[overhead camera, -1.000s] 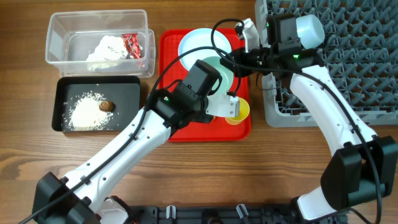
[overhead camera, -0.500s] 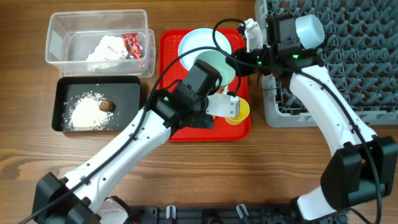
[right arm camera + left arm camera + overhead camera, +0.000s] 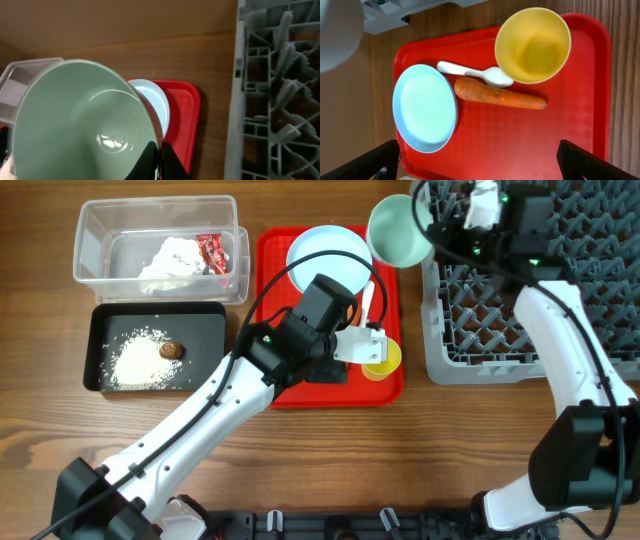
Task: Sort waste into correct bins and load items into the dishwasher rack
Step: 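Carry the green bowl right and set it upside down in the rack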
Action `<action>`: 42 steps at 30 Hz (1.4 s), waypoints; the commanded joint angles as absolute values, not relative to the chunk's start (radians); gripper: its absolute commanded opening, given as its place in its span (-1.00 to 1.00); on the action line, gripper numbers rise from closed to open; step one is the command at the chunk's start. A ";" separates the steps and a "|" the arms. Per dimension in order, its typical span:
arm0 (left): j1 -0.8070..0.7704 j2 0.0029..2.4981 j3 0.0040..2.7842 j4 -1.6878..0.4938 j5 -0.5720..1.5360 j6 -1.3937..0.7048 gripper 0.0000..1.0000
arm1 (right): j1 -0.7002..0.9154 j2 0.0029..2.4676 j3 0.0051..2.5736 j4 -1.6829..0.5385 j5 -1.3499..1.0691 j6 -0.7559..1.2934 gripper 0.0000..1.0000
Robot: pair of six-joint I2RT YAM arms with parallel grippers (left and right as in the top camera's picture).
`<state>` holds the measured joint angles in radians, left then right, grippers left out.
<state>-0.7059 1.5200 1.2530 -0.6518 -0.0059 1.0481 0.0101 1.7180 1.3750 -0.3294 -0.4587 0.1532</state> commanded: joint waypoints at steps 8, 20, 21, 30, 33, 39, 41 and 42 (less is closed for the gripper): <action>-0.708 1.499 1.257 -0.637 -0.059 0.785 1.00 | 0.017 1.691 1.381 -0.101 0.125 0.095 -0.91; -0.597 1.501 1.257 -0.693 -0.061 0.477 1.00 | -0.028 1.713 1.381 0.229 0.775 -0.347 -0.91; -0.592 1.501 1.257 -0.710 -0.061 0.477 1.00 | -0.046 1.714 1.381 0.224 0.803 -0.348 -0.91; -0.592 1.502 1.257 -0.730 -0.061 0.478 1.00 | -0.200 1.842 1.381 0.271 0.833 -0.561 -0.91; -0.592 1.502 1.257 -0.730 -0.061 0.478 1.00 | -0.207 1.914 1.381 0.388 0.830 -0.678 -0.91; -0.592 1.502 1.257 -0.730 -0.061 0.478 1.00 | -0.207 2.026 1.381 0.640 0.832 -0.850 -0.91; -0.592 1.502 1.257 -0.730 -0.061 0.478 1.00 | -0.207 2.054 1.381 0.651 0.806 -0.891 -0.92; -0.592 1.502 1.257 -0.730 -0.061 0.478 1.00 | -0.207 2.067 1.381 0.657 0.803 -0.894 -0.91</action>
